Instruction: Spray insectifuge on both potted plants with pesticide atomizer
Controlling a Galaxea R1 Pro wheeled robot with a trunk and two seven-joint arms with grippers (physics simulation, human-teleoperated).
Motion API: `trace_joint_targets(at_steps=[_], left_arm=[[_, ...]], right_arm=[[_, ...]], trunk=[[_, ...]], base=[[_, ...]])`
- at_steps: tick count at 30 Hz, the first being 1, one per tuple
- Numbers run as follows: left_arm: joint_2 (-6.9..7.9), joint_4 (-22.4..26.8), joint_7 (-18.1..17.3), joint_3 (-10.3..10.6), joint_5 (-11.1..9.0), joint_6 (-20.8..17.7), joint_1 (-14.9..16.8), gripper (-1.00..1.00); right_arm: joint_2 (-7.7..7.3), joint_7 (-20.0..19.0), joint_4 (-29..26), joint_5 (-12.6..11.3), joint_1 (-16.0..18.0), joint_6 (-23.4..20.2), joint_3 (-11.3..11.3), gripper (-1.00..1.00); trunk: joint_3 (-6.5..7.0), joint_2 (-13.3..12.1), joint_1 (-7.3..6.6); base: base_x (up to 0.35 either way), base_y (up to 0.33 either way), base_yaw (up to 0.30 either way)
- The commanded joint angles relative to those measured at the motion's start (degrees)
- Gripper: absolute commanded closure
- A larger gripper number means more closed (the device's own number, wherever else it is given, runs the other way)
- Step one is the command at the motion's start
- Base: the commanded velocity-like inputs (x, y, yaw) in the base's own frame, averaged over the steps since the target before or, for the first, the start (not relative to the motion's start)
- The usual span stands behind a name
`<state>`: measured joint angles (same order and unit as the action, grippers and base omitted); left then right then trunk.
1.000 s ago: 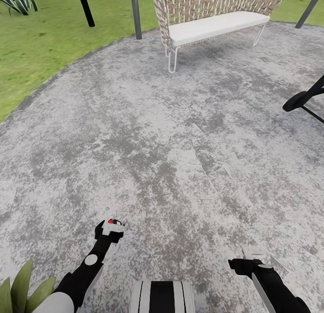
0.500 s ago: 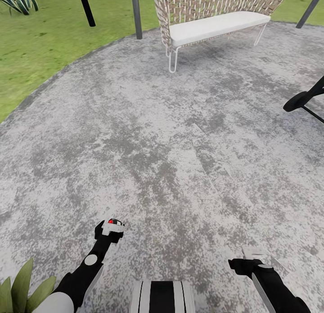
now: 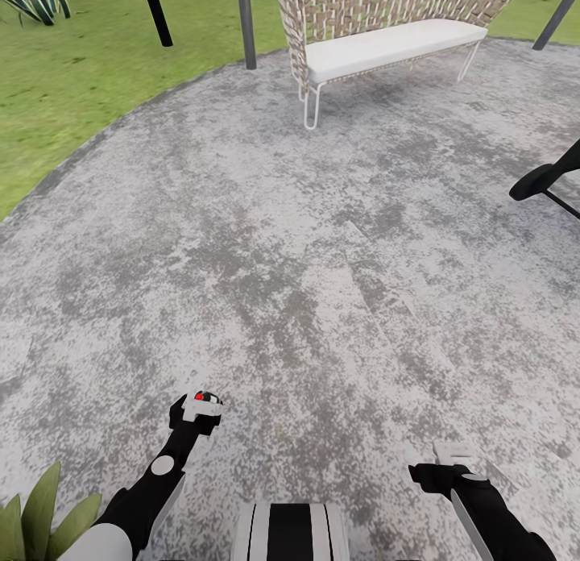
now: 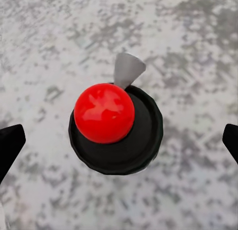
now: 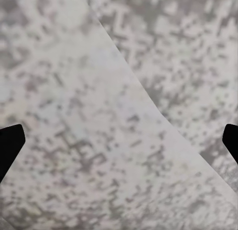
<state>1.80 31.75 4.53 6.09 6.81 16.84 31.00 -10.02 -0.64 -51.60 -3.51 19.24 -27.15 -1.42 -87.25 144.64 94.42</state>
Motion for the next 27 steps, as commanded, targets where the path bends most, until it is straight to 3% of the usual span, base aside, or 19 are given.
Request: trace_joint_targets(at_steps=[1,8,9,27], left_arm=[[0.05,-0.03,0.48,0.24,0.58,0.13,0.02,-1.0],[0.05,0.06,0.49,0.24,0.58,0.13,0.02,-1.0],[0.05,0.06,0.56,0.24,0.58,0.13,0.02,1.0],[0.05,0.07,0.65,0.24,0.58,0.13,0.02,1.0]], right_arm=[[0.0,-0.07,-0.08,-0.36,0.0,-0.27,-0.07,-1.0],[0.0,-0.07,-0.08,-0.36,0.0,-0.3,-0.07,-1.0],[0.0,-0.07,-0.08,-0.36,0.0,-0.29,-0.07,-1.0],[0.0,-0.07,-0.08,-0.36,0.0,-0.27,-0.07,-1.0]], trunk=[[-0.03,0.01,-0.01],[-0.03,0.01,-0.01],[-0.03,0.01,-0.01],[-0.03,0.01,-0.01]], base=[[0.0,0.0,0.002],[0.0,0.0,0.0],[0.0,0.0,0.0],[0.0,0.0,0.0]])
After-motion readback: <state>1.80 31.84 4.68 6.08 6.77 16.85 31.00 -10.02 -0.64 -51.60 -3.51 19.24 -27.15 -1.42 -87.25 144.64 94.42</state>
